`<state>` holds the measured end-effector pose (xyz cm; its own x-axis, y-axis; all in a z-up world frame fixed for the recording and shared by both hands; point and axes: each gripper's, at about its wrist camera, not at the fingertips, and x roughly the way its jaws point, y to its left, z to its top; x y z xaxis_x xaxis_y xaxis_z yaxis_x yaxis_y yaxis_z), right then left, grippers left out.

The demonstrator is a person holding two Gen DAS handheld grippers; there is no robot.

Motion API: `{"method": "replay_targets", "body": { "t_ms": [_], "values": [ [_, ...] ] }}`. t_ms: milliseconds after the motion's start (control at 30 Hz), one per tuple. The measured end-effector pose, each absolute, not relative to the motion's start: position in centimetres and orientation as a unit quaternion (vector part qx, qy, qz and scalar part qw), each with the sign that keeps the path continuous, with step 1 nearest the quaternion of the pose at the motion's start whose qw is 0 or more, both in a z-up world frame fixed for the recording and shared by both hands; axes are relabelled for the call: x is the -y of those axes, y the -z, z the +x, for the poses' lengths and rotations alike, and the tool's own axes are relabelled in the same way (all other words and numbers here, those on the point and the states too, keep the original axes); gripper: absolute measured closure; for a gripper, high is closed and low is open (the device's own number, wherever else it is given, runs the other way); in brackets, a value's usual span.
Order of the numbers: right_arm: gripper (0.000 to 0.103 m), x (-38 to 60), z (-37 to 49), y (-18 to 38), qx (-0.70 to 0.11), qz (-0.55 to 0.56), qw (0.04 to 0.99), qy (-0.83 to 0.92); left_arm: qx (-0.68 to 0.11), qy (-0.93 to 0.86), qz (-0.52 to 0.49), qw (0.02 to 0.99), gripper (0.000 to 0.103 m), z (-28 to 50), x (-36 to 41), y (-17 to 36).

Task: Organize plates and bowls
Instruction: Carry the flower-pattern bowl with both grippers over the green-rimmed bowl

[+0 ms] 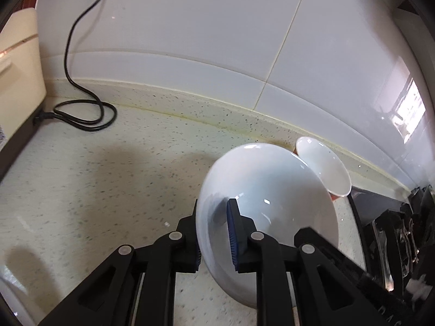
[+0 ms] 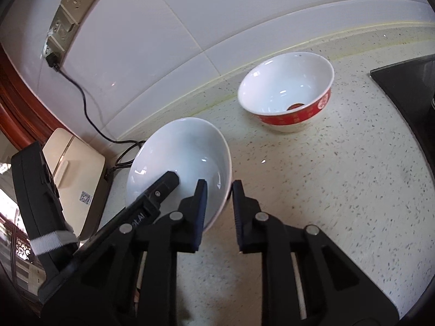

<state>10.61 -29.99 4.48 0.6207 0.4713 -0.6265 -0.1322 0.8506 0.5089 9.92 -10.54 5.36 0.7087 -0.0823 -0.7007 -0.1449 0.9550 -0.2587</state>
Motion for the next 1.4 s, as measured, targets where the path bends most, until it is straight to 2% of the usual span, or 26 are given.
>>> {"method": "replay_targets", "body": {
  "t_ms": [600,1400],
  "values": [
    [0.081,24.3,7.0,-7.4,-0.369,0.157,0.879,-0.258,-0.332,-0.074,-0.157,0.927,0.085,3.4,6.7,-9.3],
    [0.081,18.0,2.6,-7.1,-0.356,0.099,0.862,-0.346,-0.312,-0.126,-0.135,0.932,0.084,-2.6,1.8,-9.1]
  ]
}}
